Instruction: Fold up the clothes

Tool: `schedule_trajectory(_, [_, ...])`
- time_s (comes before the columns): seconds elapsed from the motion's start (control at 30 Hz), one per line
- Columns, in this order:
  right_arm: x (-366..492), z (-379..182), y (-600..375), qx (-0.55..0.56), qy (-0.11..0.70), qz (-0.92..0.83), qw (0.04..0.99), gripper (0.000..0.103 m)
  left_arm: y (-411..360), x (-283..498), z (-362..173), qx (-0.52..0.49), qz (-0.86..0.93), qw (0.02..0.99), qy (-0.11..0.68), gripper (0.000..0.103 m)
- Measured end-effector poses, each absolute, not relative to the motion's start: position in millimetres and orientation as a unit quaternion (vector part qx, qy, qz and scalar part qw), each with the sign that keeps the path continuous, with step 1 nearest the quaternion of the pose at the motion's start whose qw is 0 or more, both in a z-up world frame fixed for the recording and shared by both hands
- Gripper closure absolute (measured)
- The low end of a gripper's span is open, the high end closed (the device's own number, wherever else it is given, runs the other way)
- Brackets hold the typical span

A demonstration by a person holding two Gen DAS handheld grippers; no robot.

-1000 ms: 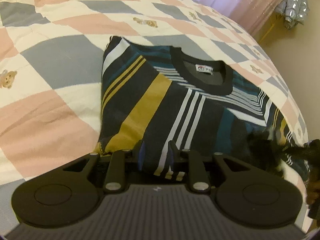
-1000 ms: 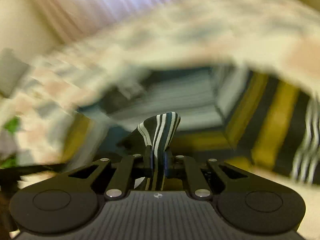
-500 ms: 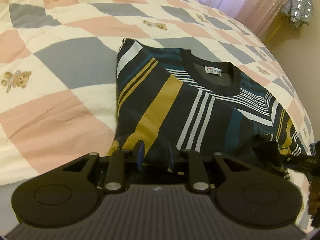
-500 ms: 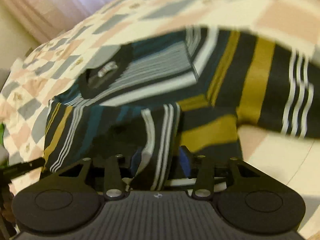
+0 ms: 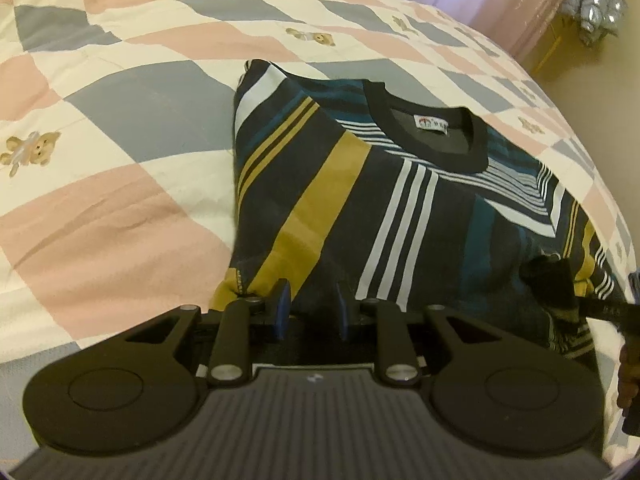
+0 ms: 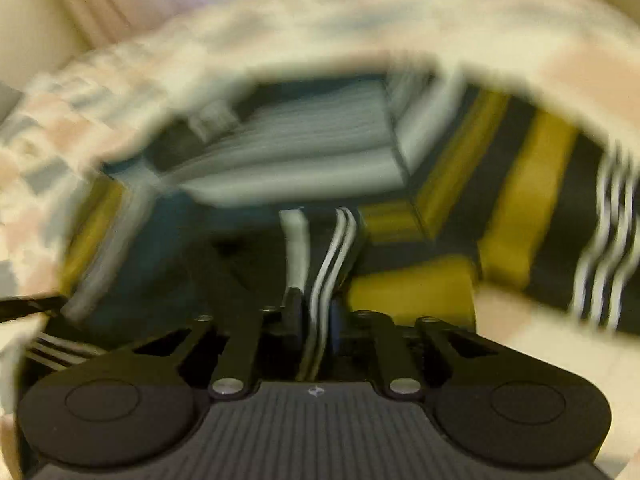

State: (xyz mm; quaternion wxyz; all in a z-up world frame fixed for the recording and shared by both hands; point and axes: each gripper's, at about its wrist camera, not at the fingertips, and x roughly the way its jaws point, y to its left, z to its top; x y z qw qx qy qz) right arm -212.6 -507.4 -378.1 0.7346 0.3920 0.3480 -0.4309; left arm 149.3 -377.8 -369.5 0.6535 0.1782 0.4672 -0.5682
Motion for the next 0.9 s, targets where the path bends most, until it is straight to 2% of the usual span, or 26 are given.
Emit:
schedule_trajectory(0.03, [-212, -374, -506, 0.392, 0.342, -0.440, 0.732, 0.076, -376, 149, -368, 0.182, -0.569, 0.653, 0.464, 0.084])
schedule_trajectory(0.07, [-211, -369, -504, 0.386, 0.340, -0.451, 0.729, 0.063, -375, 148, -366, 0.185, -0.570, 0.653, 0.462, 0.084])
schedule_trajectory(0.17, [-208, -341, -484, 0.326, 0.334, -0.494, 0.734, 0.061, -368, 149, -357, 0.182, -0.568, 0.657, 0.461, 0.084])
schedule_trajectory(0.23, [-207, -328, -466, 0.287, 0.311, -0.485, 0.766, 0.061, -365, 148, -350, 0.177, -0.570, 0.658, 0.459, 0.084])
schedule_trajectory(0.27, [-201, -326, -459, 0.269, 0.312, -0.466, 0.783, 0.066, -365, 146, -347, 0.176, -0.572, 0.658, 0.457, 0.084])
schedule_trajectory(0.3, [-194, -330, -456, 0.261, 0.323, -0.449, 0.791, 0.077, -365, 144, -345, 0.176, -0.573, 0.658, 0.456, 0.084])
schedule_trajectory(0.37, [-181, -351, -454, 0.267, 0.363, -0.417, 0.789, 0.092, -368, 138, -343, 0.179, -0.576, 0.655, 0.455, 0.084])
schedule_trajectory(0.47, [-168, -362, -451, 0.266, 0.388, -0.392, 0.791, 0.090, -371, 129, -338, 0.186, -0.583, 0.651, 0.450, 0.084])
schedule_trajectory(0.7, [-223, -358, -449, 0.364, 0.322, -0.406, 0.774, 0.088, -381, 96, -313, 0.160, -0.623, 0.620, 0.450, 0.084])
schedule_trajectory(0.9, [-275, -357, -448, 0.455, 0.258, -0.413, 0.746, 0.083, -414, 25, -296, 0.166, -0.690, 0.564, 0.422, 0.084])
